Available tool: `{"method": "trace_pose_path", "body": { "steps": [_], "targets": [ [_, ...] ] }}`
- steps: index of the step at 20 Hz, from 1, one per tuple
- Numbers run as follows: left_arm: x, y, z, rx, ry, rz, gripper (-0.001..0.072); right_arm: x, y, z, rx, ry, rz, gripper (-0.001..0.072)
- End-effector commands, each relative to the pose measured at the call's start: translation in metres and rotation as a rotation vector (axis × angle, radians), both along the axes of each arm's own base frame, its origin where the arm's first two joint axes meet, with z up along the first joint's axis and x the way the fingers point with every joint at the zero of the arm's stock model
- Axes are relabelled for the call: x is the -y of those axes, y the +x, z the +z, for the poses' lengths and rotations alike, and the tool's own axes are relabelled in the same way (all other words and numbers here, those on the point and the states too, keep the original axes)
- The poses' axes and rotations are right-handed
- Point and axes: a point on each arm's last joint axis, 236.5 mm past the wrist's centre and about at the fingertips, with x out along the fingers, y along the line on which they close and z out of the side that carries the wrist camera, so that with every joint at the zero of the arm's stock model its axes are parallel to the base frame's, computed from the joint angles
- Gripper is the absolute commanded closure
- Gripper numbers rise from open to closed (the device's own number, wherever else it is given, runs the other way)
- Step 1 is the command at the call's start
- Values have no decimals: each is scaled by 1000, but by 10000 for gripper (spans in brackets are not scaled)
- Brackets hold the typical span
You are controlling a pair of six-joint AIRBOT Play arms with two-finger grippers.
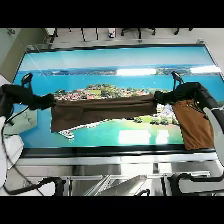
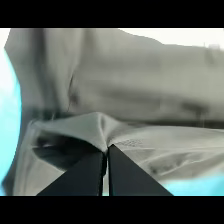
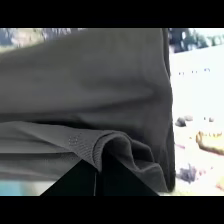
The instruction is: Fold the shirts.
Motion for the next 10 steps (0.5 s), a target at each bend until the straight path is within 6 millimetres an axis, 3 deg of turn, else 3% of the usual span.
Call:
{"method": "trace_pose_path", "body": {
  "steps": [1, 4, 8, 9, 10],
  "targets": [
    [20, 52, -35, 3, 2, -46, 685, -15, 21, -31, 17, -9, -15, 696],
    [24, 71, -66, -36, -3, -57, 685, -13, 17, -55, -30, -11, -17, 696],
    [30, 89, -79, -52, -17, -71, 685, -9, 21, -47, -19, -37, 11, 679],
    [33, 90, -77, -57, -18, -82, 685, -10, 22, -42, -20, -39, 28, 566],
    [37, 91, -73, -62, -19, -97, 671, -10, 22, -35, -27, -39, 49, 400]
  ]
}}
